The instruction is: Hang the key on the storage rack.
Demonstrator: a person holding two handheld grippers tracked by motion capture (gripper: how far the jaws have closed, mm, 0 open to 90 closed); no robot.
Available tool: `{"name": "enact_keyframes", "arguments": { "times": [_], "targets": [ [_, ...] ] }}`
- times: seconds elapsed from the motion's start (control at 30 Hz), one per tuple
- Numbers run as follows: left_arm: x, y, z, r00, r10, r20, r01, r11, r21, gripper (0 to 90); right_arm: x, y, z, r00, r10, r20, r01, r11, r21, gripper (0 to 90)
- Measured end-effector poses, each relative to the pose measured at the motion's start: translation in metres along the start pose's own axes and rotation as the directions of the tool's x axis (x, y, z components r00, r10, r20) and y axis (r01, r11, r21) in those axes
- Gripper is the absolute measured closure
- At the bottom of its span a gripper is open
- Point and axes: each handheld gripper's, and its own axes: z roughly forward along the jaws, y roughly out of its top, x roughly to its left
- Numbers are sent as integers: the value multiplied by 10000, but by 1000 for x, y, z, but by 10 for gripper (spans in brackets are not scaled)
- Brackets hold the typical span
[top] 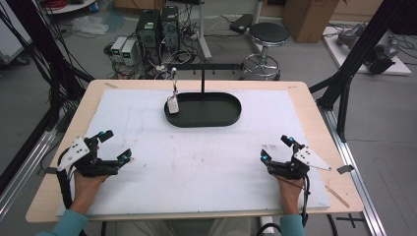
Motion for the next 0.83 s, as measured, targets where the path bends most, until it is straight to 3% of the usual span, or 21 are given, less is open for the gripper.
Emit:
{"name": "enact_keyframes", "arguments": {
  "times": [0.2, 0.33, 0.83],
  "targets": [
    [-3, -13, -7, 10000, -63, 4, 63, 10000, -57, 17, 0, 0, 0, 10000, -9, 5, 9, 10000, -7, 34],
    [-3, -24, -7, 9997, -227, 134, 224, 9994, 248, 17, 0, 0, 0, 10000, -1, 2, 1, 10000, 8, 35],
    [-5, -25, -7, 9999, -142, -50, 143, 9997, 188, 17, 0, 0, 0, 10000, -96, -10, 96, 10000, -6, 34]
  ]
}}
